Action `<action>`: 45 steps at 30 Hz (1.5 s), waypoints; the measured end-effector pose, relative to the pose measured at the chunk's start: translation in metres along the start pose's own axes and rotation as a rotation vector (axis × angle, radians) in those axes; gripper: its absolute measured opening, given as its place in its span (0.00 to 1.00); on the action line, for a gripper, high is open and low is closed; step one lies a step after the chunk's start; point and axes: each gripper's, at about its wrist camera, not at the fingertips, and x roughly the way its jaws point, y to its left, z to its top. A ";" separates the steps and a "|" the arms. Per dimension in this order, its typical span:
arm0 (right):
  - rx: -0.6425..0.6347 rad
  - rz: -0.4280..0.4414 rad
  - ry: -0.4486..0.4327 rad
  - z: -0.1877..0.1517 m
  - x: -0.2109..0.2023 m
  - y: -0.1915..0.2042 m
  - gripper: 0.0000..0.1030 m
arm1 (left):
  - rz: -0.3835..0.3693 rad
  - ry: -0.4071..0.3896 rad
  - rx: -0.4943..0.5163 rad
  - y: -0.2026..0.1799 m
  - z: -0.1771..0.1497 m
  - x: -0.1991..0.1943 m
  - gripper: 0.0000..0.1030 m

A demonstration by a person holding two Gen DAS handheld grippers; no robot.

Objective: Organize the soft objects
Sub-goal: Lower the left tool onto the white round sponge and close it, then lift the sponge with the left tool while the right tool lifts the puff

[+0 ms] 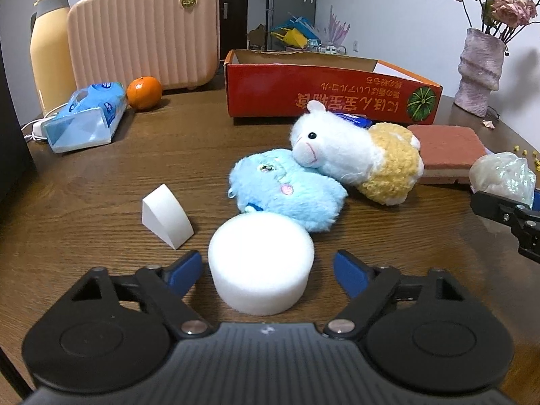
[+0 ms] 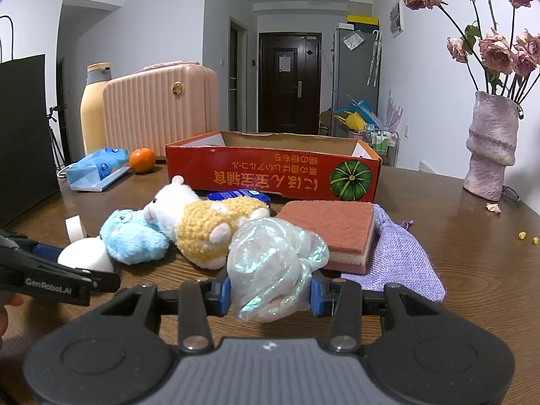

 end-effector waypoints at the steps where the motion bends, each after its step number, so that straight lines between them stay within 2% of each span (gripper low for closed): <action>1: 0.000 0.000 0.000 0.000 0.000 0.000 0.41 | 0.001 -0.002 -0.002 0.000 0.000 0.000 0.77; 7: 0.000 -0.001 0.002 0.000 0.000 0.000 0.41 | -0.003 -0.019 -0.004 0.000 0.000 -0.002 0.58; 18: -0.001 -0.008 0.002 -0.002 0.002 -0.001 0.41 | -0.009 -0.053 -0.024 0.004 0.001 -0.008 0.57; 35: 0.015 -0.026 -0.050 -0.002 -0.014 -0.003 0.41 | -0.017 -0.205 -0.024 0.001 0.002 -0.044 0.56; 45: 0.026 -0.045 -0.100 0.011 -0.022 -0.007 0.41 | -0.039 -0.271 -0.025 -0.009 0.016 -0.057 0.56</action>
